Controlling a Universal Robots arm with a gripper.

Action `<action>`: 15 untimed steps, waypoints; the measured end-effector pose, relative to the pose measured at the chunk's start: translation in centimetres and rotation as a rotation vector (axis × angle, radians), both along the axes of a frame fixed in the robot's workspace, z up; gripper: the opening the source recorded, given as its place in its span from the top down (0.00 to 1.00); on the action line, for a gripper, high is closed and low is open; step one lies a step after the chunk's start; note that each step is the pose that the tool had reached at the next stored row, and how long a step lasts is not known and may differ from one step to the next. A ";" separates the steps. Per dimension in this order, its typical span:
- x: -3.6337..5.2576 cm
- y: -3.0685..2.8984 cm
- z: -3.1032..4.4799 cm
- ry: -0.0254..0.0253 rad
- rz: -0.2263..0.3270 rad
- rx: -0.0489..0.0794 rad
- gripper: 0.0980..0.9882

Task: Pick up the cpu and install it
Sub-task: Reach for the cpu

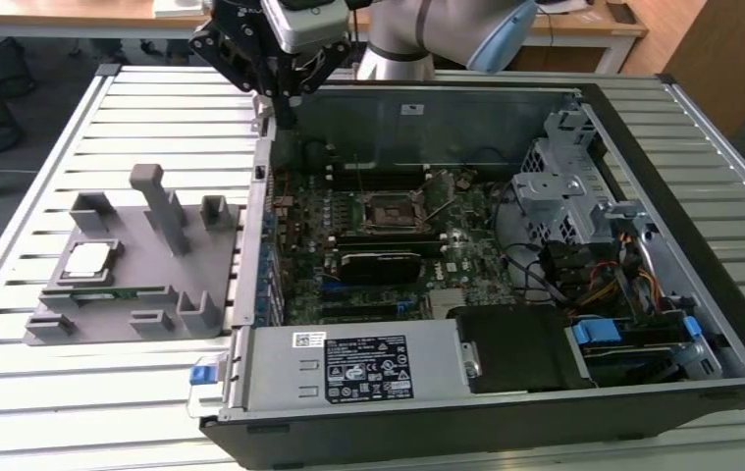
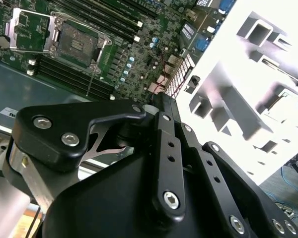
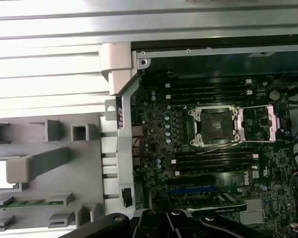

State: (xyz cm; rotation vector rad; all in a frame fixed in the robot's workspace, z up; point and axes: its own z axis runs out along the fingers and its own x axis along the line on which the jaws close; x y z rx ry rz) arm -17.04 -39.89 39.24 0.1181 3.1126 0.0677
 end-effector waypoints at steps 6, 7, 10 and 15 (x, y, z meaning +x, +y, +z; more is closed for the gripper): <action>-0.36 0.00 -0.02 0.0002 0.000 0.000 0.99; -0.41 0.00 -0.02 0.0003 0.000 0.000 0.99; -0.55 0.00 -0.03 0.0004 0.000 0.000 0.99; -0.82 0.00 -0.05 0.0004 0.000 0.000 0.99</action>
